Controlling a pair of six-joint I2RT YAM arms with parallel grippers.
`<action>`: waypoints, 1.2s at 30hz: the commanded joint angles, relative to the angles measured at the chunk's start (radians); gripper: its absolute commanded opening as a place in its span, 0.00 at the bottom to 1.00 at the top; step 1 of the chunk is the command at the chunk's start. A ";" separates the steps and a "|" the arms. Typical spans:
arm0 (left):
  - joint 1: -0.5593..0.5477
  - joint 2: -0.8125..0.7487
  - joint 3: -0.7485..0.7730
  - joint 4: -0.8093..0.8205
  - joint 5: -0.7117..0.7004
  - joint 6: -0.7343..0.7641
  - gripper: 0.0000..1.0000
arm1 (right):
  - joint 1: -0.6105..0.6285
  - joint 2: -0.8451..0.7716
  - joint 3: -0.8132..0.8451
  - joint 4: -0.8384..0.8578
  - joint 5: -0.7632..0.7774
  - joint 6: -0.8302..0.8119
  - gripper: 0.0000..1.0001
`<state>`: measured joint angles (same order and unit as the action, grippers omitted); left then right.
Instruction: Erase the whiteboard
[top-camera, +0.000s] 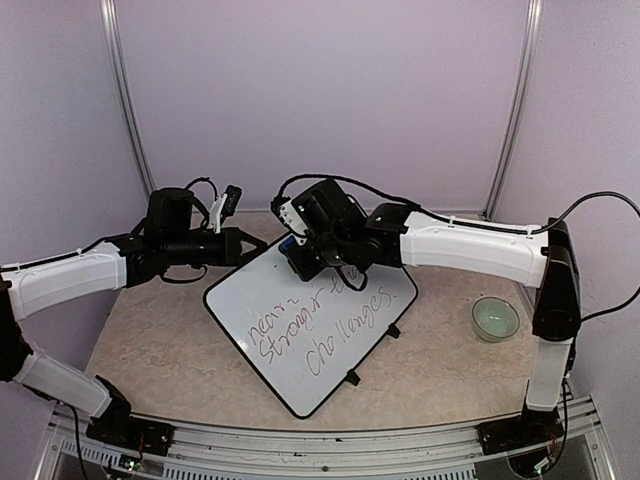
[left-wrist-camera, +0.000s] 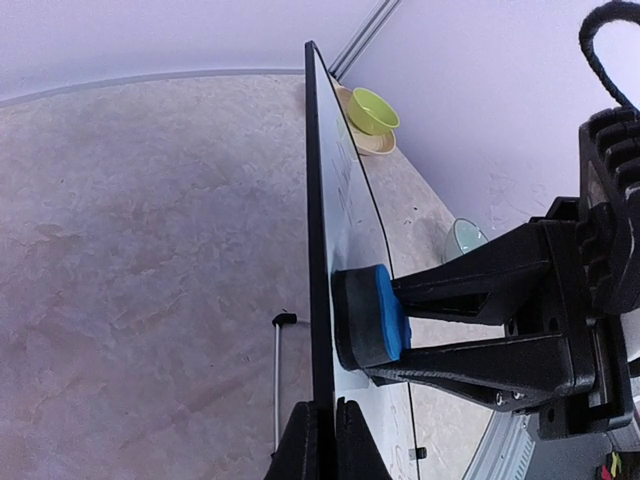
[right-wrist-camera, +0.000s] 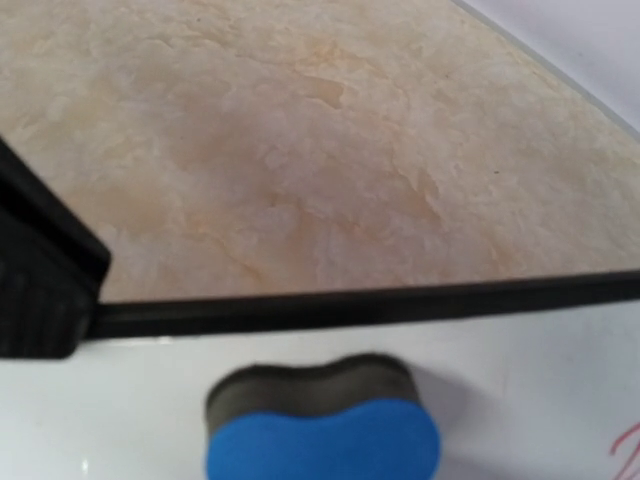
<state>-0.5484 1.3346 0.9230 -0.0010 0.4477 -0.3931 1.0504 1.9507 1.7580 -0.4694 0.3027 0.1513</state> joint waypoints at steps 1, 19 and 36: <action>0.001 -0.002 0.008 -0.041 0.030 0.008 0.00 | -0.029 0.009 -0.034 -0.006 0.010 0.022 0.24; 0.005 -0.008 0.005 -0.040 0.024 0.009 0.00 | -0.052 -0.019 -0.061 -0.001 -0.011 0.038 0.23; 0.006 -0.005 0.004 -0.040 0.017 0.011 0.00 | 0.113 0.024 0.090 -0.044 0.058 -0.037 0.24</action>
<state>-0.5400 1.3346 0.9230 -0.0071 0.4484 -0.3946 1.1591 1.9636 1.8233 -0.4824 0.3302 0.1291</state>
